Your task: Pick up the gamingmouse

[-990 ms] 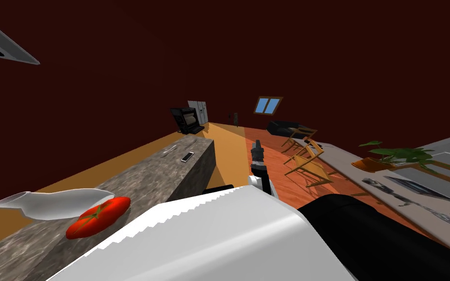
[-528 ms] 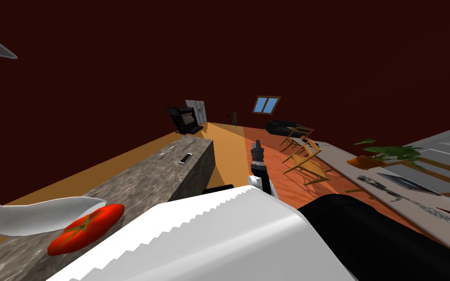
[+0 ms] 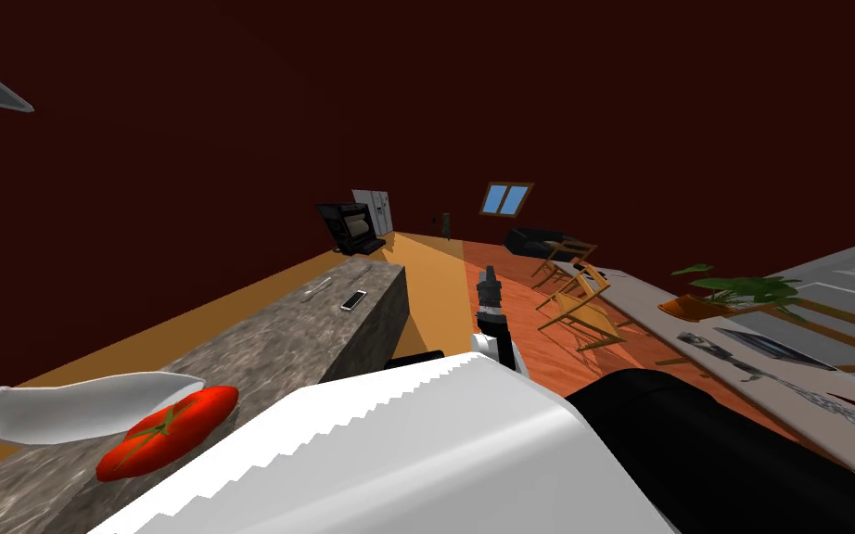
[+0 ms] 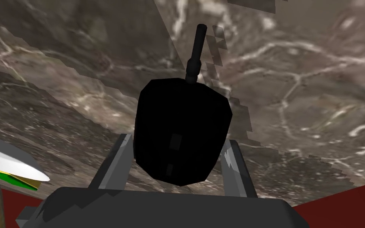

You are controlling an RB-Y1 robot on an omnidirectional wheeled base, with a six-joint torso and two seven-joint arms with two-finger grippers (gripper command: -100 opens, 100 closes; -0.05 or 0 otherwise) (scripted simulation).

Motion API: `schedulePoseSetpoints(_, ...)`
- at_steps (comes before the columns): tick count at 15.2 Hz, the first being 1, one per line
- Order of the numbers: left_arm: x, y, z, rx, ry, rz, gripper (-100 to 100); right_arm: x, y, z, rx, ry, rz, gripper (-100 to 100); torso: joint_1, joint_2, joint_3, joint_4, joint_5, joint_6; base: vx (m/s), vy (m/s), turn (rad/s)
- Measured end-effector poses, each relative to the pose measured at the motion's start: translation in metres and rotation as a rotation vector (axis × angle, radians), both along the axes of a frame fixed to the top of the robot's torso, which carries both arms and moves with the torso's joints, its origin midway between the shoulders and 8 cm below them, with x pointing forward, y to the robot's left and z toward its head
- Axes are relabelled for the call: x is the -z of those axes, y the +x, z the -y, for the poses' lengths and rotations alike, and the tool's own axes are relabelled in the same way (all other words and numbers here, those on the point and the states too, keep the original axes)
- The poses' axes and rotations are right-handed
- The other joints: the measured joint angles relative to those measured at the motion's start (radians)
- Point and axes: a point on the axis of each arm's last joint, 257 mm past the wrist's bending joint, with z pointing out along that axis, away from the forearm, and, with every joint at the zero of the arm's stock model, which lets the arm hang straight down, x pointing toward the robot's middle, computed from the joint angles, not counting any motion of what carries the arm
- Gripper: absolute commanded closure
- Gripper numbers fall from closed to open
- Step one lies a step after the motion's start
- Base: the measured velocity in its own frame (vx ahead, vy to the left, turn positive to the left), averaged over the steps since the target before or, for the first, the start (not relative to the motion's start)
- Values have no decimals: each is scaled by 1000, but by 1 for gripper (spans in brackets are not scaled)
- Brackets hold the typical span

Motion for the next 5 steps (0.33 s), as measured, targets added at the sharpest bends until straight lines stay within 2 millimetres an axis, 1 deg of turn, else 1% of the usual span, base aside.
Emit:
schedulePoseSetpoints(2,-2,0,0,-1,1,1,100,0,0,0,0,0,0,0,0,0,0,0,-1,0,4,-2,16)
schedulePoseSetpoints(5,-14,0,1,-5,2,-1,100,0,0,0,0,0,0,0,-1,-1,0,0,-1,0,8,-4,1)
